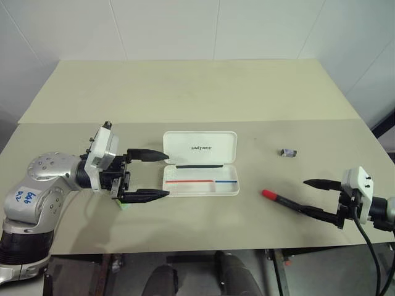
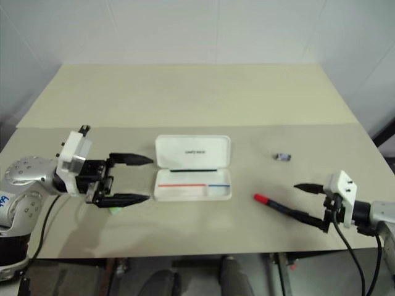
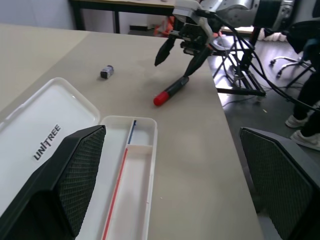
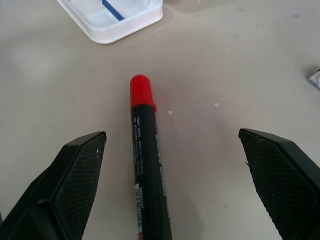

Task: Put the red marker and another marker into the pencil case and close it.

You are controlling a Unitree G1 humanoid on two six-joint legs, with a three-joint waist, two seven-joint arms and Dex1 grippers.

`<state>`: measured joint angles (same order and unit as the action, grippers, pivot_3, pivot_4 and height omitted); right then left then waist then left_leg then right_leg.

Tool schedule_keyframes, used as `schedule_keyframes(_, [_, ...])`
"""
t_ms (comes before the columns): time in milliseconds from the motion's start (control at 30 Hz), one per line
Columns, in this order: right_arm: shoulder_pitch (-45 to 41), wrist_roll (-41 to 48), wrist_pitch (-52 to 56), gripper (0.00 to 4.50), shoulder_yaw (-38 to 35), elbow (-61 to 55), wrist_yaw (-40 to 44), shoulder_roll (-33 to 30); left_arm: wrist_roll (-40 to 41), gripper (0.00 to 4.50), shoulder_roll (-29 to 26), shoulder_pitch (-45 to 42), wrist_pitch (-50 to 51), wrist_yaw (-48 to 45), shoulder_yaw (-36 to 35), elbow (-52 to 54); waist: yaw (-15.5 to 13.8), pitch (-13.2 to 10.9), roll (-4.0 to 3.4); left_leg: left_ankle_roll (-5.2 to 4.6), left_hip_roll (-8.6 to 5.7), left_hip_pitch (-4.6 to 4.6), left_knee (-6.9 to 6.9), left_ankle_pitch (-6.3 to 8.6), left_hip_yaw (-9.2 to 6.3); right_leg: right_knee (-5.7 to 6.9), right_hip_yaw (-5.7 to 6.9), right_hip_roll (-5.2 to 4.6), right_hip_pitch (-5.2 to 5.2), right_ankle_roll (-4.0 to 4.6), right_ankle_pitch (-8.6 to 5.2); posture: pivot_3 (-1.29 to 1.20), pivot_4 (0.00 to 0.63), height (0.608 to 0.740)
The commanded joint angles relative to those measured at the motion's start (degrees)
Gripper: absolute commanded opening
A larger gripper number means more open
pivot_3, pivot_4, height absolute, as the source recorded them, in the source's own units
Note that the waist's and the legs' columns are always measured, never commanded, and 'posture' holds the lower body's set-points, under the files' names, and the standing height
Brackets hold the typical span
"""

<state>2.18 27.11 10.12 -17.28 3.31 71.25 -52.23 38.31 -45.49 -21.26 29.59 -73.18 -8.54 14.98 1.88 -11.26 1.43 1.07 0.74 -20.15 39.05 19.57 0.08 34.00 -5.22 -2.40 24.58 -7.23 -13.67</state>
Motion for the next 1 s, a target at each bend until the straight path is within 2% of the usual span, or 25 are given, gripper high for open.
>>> schedule_keyframes(33, [0.7,0.2,-0.3,4.5,-0.6,-1.3,-1.6,1.8,-0.9,4.47,-0.7,-2.0,-2.8,-2.4,1.0,-1.7,-0.1,0.0,0.0,0.0,0.0,-0.01,0.0,0.0,-0.01,0.0,0.0,0.0,0.0,0.0,0.0,0.0,0.15,0.74])
schedule_keyframes(367, [0.0,-3.1,-4.4,4.5,2.3,5.9,-2.2,6.5,-1.4,4.47,-0.6,-4.3,-4.5,-3.5,2.6,-4.1,-0.1,0.0,0.0,0.0,0.0,-0.03,0.0,0.0,0.0,-0.03,-0.02,-0.01,0.01,-0.06,0.03,0.0,0.15,0.74])
schedule_keyframes(733, [-1.4,-4.5,-10.1,0.72,4.1,10.0,-1.7,9.0,-2.6,4.5,-0.7,-5.1,-6.4,-3.4,2.2,-5.6,0.1,0.0,0.01,0.0,0.05,0.01,-0.02,0.0,-0.02,0.03,-0.02,0.06,-0.01,-0.03,0.02,0.0,0.15,0.74])
schedule_keyframes(1000, [-3.8,-5.4,-12.8,0.65,4.8,9.4,-2.0,9.4,-3.7,4.5,-0.1,-4.0,-8.8,-1.6,1.1,-6.9,0.7,0.0,0.07,0.0,0.06,0.05,-0.01,0.0,0.02,0.08,-0.04,0.05,-0.02,-0.03,0.02,0.0,0.15,0.74])
